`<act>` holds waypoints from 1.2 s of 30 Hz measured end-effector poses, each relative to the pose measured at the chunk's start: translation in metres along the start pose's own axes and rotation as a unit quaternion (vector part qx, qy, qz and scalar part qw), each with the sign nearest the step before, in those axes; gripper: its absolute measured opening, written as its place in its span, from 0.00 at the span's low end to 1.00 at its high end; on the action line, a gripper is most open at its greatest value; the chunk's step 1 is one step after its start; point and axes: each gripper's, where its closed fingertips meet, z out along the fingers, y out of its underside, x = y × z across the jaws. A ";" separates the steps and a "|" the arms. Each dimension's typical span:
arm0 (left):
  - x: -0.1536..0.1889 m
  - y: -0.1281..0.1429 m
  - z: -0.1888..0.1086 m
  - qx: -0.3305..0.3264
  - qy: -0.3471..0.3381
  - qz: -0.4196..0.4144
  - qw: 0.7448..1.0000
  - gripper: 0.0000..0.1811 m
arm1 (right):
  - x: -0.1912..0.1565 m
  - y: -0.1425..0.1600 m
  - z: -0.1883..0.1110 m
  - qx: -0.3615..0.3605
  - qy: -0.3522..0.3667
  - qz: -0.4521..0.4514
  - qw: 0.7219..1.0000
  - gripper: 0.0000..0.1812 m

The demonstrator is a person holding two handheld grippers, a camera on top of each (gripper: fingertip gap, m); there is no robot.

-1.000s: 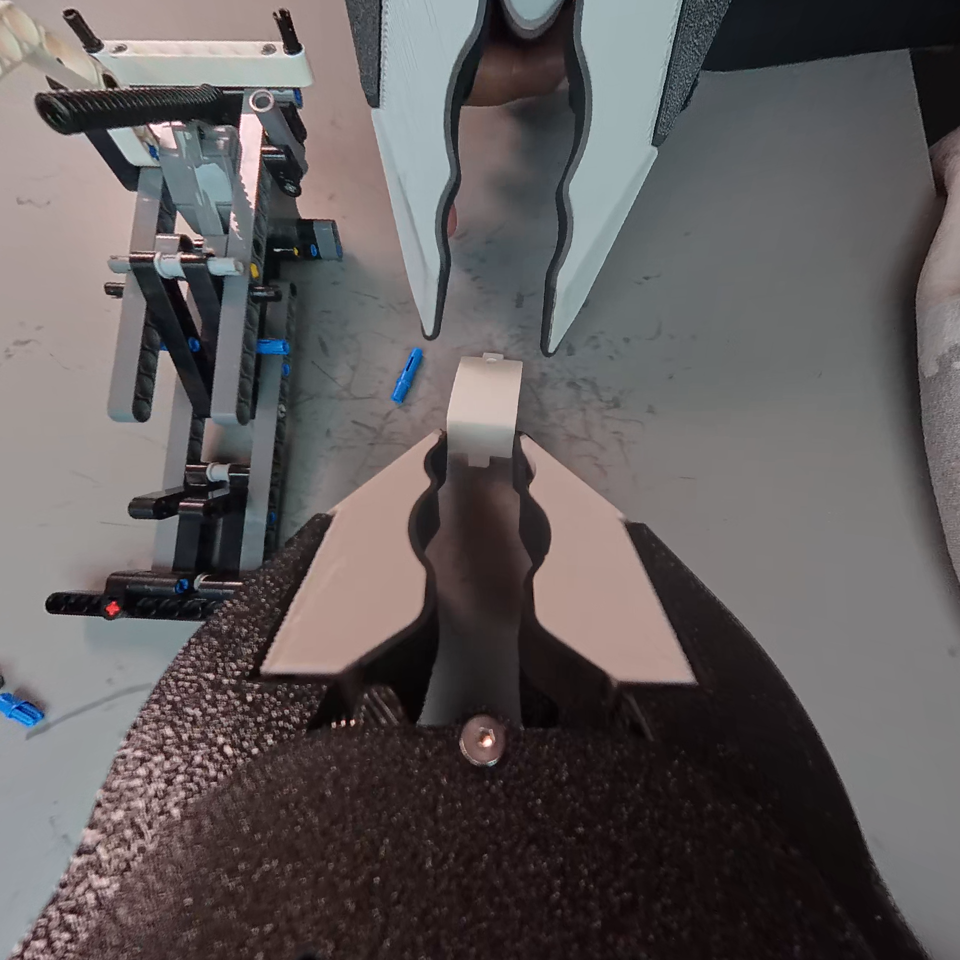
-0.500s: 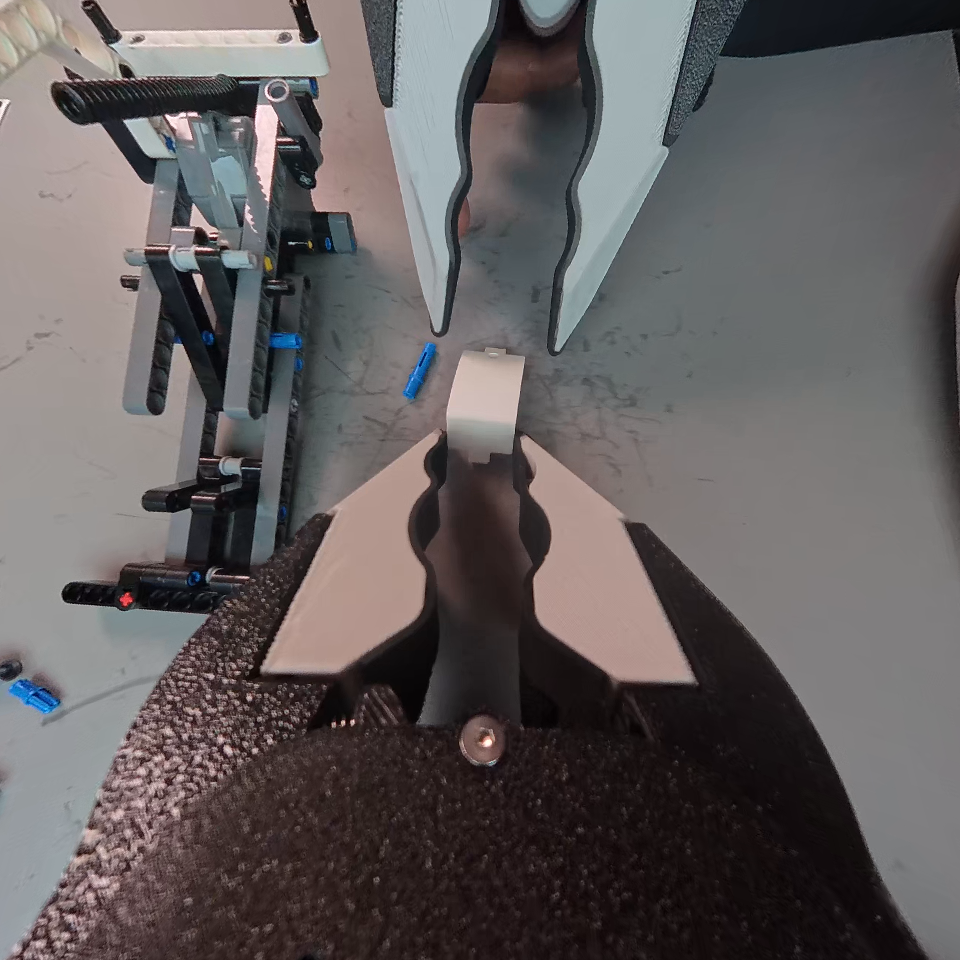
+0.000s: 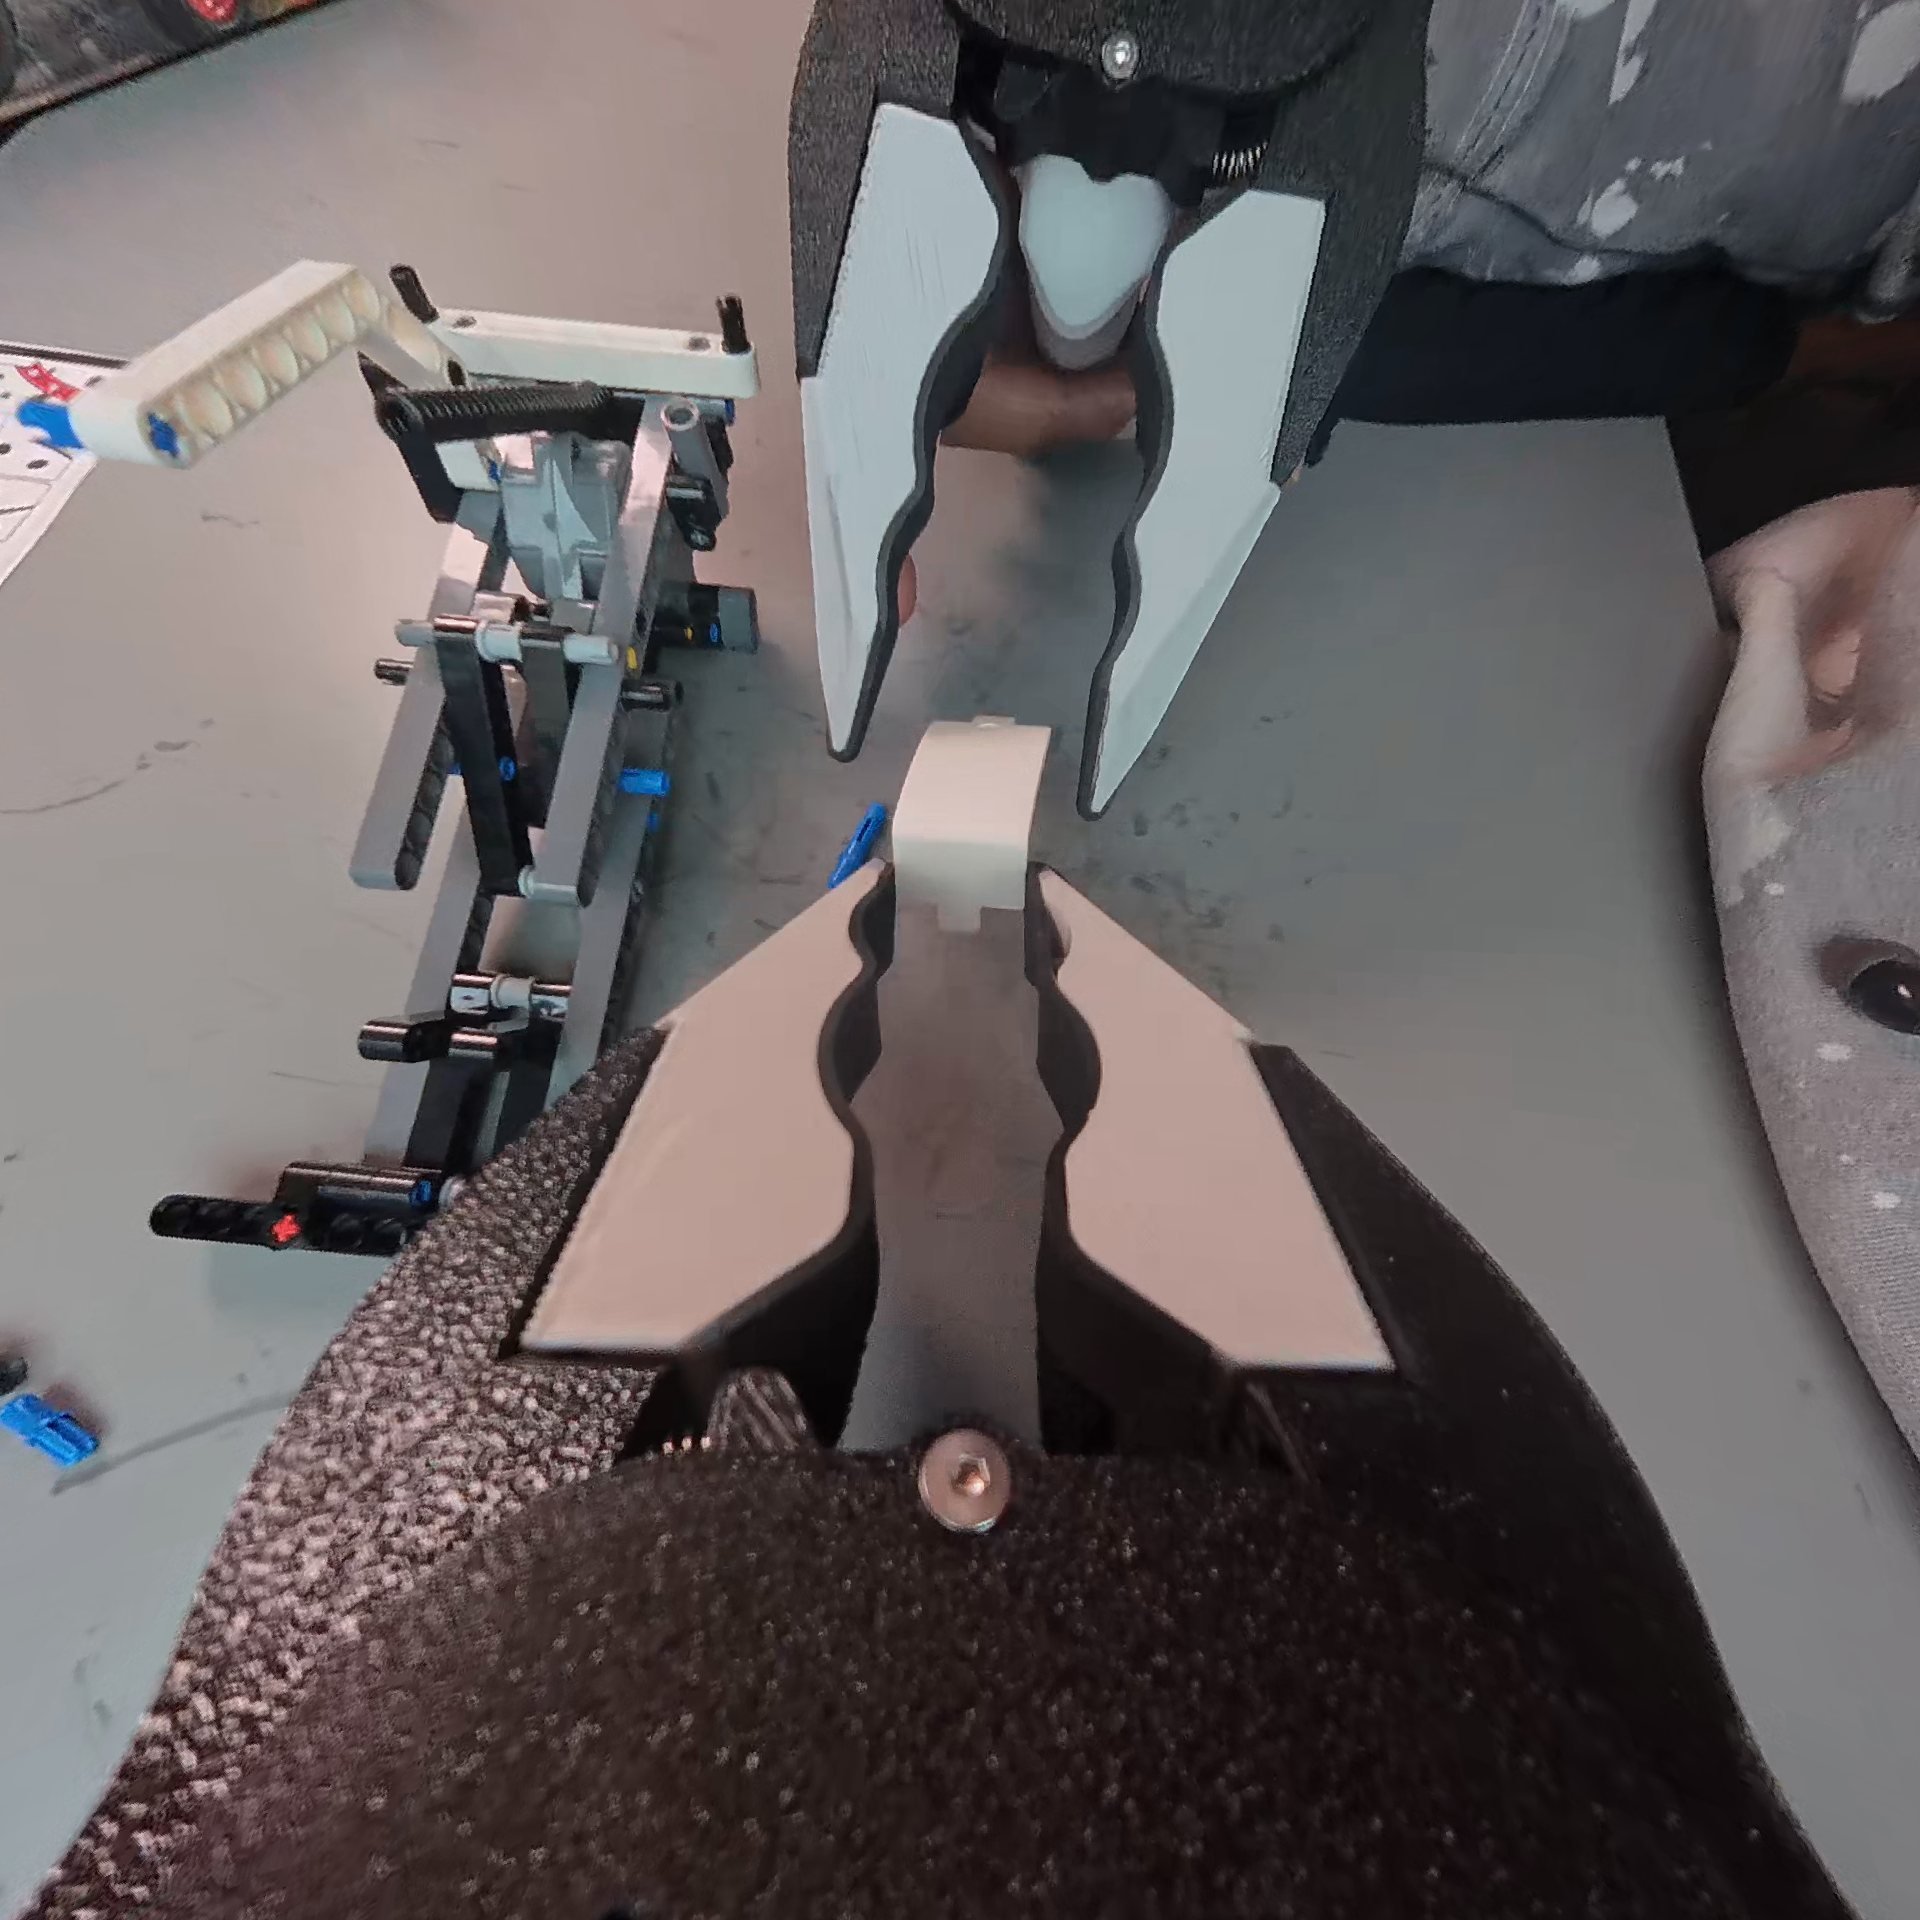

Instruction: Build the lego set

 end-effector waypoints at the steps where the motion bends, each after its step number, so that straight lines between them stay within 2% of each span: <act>1: 0.001 -0.004 -0.001 0.011 0.002 -0.001 1.000 0.13 | 0.001 -0.003 -0.001 0.008 0.001 0.002 1.000 0.25; 3: 0.000 -0.010 -0.004 0.028 0.002 -0.005 1.000 0.13 | 0.002 -0.008 -0.004 0.023 0.002 0.004 1.000 0.24; 6: -0.004 -0.016 -0.007 0.047 -0.008 -0.014 0.999 0.13 | 0.005 -0.020 -0.010 0.062 0.008 0.003 0.998 0.14; 11: -0.009 -0.029 -0.015 0.087 -0.015 -0.027 0.996 0.13 | 0.010 -0.031 -0.018 0.104 0.010 0.016 0.994 0.14; 20: -0.015 -0.037 -0.025 0.122 -0.030 -0.020 0.992 0.16 | 0.020 -0.049 -0.036 0.165 0.065 -0.046 0.983 0.13; 25: -0.014 -0.045 -0.030 0.148 -0.030 -0.022 0.988 0.14 | 0.025 -0.048 -0.034 0.158 0.093 -0.066 0.981 0.13; 29: -0.016 -0.049 -0.034 0.172 0.001 -0.081 0.982 0.13 | 0.027 -0.049 -0.031 0.151 0.113 -0.079 0.979 0.13; 32: -0.022 -0.051 -0.038 0.183 0.000 -0.100 0.978 0.15 | 0.029 -0.051 -0.033 0.153 0.127 -0.088 0.976 0.13; 36: -0.022 -0.049 -0.035 0.173 -0.013 -0.098 0.980 0.16 | 0.031 -0.055 -0.035 0.163 0.135 -0.082 0.974 0.13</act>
